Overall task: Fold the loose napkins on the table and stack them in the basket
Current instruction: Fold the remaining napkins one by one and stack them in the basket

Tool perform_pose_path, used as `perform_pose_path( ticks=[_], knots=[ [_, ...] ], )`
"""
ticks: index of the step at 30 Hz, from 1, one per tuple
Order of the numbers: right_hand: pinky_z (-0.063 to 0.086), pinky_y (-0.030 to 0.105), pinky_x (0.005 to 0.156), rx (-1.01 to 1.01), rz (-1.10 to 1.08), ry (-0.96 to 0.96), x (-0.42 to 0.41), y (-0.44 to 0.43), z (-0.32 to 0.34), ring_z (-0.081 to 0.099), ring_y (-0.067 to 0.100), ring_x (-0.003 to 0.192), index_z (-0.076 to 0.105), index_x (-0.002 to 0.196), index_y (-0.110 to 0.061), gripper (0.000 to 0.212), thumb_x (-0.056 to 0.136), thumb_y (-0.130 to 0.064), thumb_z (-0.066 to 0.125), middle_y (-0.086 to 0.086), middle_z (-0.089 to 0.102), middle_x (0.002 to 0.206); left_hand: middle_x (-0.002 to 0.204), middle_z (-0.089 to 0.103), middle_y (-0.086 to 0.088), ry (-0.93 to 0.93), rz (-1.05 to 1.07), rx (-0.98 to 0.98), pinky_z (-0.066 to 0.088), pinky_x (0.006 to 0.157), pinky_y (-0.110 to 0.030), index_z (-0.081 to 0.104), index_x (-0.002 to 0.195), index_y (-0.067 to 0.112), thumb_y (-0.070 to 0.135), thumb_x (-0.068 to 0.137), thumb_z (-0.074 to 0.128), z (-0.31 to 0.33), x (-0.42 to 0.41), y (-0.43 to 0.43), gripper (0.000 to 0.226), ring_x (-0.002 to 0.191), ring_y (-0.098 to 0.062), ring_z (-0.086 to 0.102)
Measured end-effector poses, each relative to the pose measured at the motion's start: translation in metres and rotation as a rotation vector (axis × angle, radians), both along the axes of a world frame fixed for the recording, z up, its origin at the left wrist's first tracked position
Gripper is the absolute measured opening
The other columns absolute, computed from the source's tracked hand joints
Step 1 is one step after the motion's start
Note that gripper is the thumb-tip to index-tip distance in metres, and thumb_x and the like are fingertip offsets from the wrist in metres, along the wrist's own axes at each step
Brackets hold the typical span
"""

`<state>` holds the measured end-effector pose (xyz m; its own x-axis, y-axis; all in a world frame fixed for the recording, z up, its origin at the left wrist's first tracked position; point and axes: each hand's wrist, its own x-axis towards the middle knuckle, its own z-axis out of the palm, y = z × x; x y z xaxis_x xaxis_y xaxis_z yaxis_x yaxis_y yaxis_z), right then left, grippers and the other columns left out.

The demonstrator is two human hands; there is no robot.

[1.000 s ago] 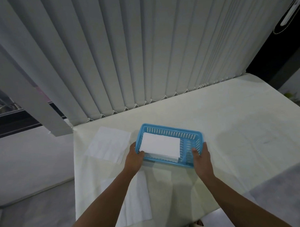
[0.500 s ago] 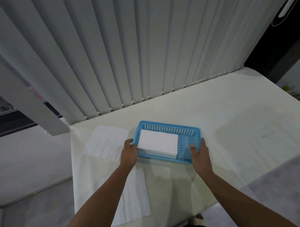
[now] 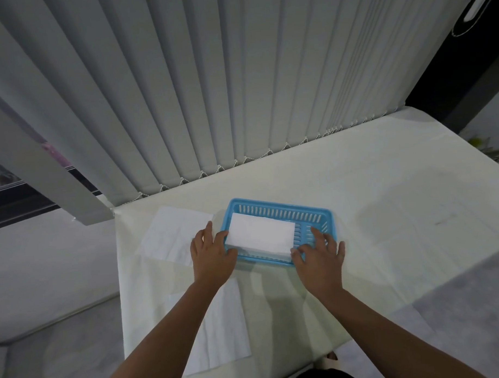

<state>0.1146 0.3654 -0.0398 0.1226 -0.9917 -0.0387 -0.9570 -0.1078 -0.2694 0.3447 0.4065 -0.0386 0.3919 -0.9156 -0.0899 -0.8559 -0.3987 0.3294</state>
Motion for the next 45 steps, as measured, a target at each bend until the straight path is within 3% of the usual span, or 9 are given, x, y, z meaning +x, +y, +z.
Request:
perform_pose_path(
  ticks=[3, 12, 20, 26, 28, 31, 35, 39, 45],
  knots=[
    [0.007, 0.056, 0.115, -0.002, -0.004, -0.011, 0.003, 0.004, 0.003, 0.030, 0.027, 0.137, 0.075, 0.097, -0.023, 0.052, 0.089, -0.043, 0.028, 0.000, 0.040, 0.151, 0.153, 0.031, -0.011, -0.056, -0.012, -0.002, 0.020, 0.115, -0.047, 0.052, 0.128, 0.020, 0.040, 0.082, 0.038, 0.003, 0.001, -0.001, 0.051, 0.136, -0.033, 0.029],
    [-0.004, 0.056, 0.114, 0.057, 0.068, 0.035, 0.004, 0.003, 0.008, 0.027, 0.023, 0.139, 0.072, 0.108, -0.027, 0.053, 0.086, -0.048, 0.028, -0.003, 0.034, 0.153, 0.153, 0.033, -0.009, -0.099, -0.010, -0.005, 0.015, 0.117, -0.049, 0.056, 0.126, 0.021, 0.037, 0.088, 0.049, 0.000, 0.000, -0.004, 0.042, 0.139, -0.031, 0.027],
    [0.005, 0.056, 0.115, 0.020, 0.030, 0.017, 0.001, 0.000, 0.004, 0.037, 0.024, 0.133, 0.072, 0.104, -0.026, 0.048, 0.088, -0.043, 0.030, -0.001, 0.043, 0.148, 0.151, 0.037, -0.010, -0.124, -0.029, -0.035, 0.017, 0.116, -0.051, 0.058, 0.123, 0.021, 0.036, 0.086, 0.050, -0.001, 0.002, 0.000, 0.041, 0.137, -0.033, 0.031],
    [0.025, 0.057, 0.111, -0.047, -0.053, -0.037, -0.006, -0.004, -0.001, 0.044, 0.035, 0.128, 0.064, 0.116, -0.017, 0.042, 0.090, -0.037, 0.038, 0.011, 0.049, 0.143, 0.145, 0.044, -0.004, 0.170, 0.048, -0.126, 0.037, 0.110, -0.041, 0.044, 0.133, 0.020, 0.020, 0.091, 0.048, 0.003, 0.001, 0.002, 0.042, 0.129, -0.024, 0.042],
    [0.033, 0.054, 0.109, -0.040, -0.064, -0.051, -0.011, -0.004, -0.001, 0.044, 0.036, 0.126, 0.061, 0.122, -0.012, 0.054, 0.088, -0.040, 0.028, 0.015, 0.049, 0.142, 0.136, 0.051, -0.003, 0.320, 0.100, -0.105, 0.048, 0.100, -0.040, 0.037, 0.137, 0.020, 0.016, 0.094, 0.044, 0.006, -0.001, 0.004, 0.045, 0.118, -0.022, 0.051],
    [0.034, 0.046, 0.110, -0.016, -0.053, -0.073, -0.017, -0.004, 0.000, 0.038, 0.034, 0.129, 0.055, 0.128, -0.009, 0.044, 0.095, -0.033, 0.040, 0.016, 0.043, 0.147, 0.128, 0.055, -0.004, 0.461, 0.129, -0.069, 0.056, 0.087, -0.040, 0.029, 0.139, 0.025, 0.013, 0.096, 0.038, 0.006, -0.004, 0.005, 0.046, 0.103, -0.020, 0.058],
    [0.036, 0.044, 0.106, -0.032, -0.067, -0.112, -0.017, -0.001, 0.003, 0.041, 0.036, 0.125, 0.057, 0.126, -0.007, 0.049, 0.091, -0.034, 0.036, 0.018, 0.043, 0.146, 0.134, 0.052, -0.002, 0.539, 0.133, -0.073, 0.054, 0.085, -0.038, 0.024, 0.142, 0.029, 0.012, 0.096, 0.033, 0.005, -0.002, 0.004, 0.049, 0.100, -0.018, 0.057],
    [0.037, 0.049, 0.105, -0.083, -0.083, -0.125, -0.013, -0.001, 0.010, 0.048, 0.039, 0.118, 0.060, 0.121, -0.008, 0.062, 0.085, -0.043, 0.023, 0.020, 0.048, 0.142, 0.143, 0.046, 0.000, 0.553, 0.178, -0.114, 0.051, 0.095, -0.039, 0.023, 0.143, 0.029, 0.015, 0.096, 0.034, 0.004, 0.004, 0.008, 0.050, 0.117, -0.022, 0.054],
    [0.034, 0.051, 0.108, -0.174, 0.134, -0.169, 0.023, -0.002, 0.029, 0.044, 0.038, 0.127, 0.062, 0.118, -0.016, 0.045, 0.088, -0.036, 0.036, 0.012, 0.047, 0.144, 0.142, 0.046, -0.002, 0.528, 0.377, -0.144, 0.050, 0.096, -0.041, 0.028, 0.141, 0.026, 0.015, 0.093, 0.039, -0.005, 0.017, 0.042, 0.050, 0.119, -0.023, 0.054]
  ],
)
